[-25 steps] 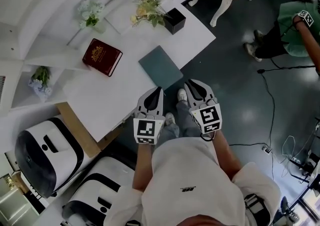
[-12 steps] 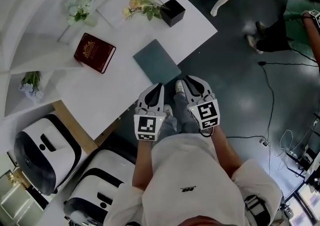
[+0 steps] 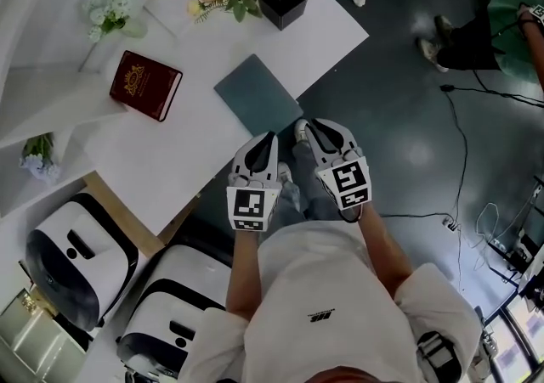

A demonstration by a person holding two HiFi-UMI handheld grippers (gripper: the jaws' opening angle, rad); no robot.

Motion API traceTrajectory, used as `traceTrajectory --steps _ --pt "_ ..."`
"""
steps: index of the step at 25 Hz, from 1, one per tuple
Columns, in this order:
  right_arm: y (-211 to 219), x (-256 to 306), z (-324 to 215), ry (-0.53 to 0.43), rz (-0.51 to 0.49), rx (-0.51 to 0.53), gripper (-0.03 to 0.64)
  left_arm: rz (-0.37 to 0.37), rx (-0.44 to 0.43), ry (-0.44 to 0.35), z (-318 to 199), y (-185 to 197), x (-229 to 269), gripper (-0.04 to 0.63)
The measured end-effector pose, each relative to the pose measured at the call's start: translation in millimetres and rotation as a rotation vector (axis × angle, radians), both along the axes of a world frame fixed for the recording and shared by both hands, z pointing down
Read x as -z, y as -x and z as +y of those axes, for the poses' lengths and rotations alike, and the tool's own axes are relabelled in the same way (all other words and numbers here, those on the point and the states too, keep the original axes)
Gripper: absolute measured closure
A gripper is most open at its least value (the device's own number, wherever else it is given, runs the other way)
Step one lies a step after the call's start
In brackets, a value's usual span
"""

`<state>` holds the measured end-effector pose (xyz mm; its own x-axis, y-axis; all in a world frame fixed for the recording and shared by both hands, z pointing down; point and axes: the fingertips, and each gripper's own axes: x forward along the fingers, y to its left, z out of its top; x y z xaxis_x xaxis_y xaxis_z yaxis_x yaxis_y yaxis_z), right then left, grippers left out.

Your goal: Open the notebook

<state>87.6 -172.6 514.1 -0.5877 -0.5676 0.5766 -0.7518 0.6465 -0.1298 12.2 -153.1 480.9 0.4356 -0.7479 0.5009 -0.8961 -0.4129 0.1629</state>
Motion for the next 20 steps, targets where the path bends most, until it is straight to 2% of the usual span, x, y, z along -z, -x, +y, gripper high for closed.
traceTrajectory --steps 20 --pt "6.1 -65.8 -12.8 0.129 -0.002 0.030 0.561 -0.002 -0.032 0.103 -11.6 -16.2 -60.1 0.595"
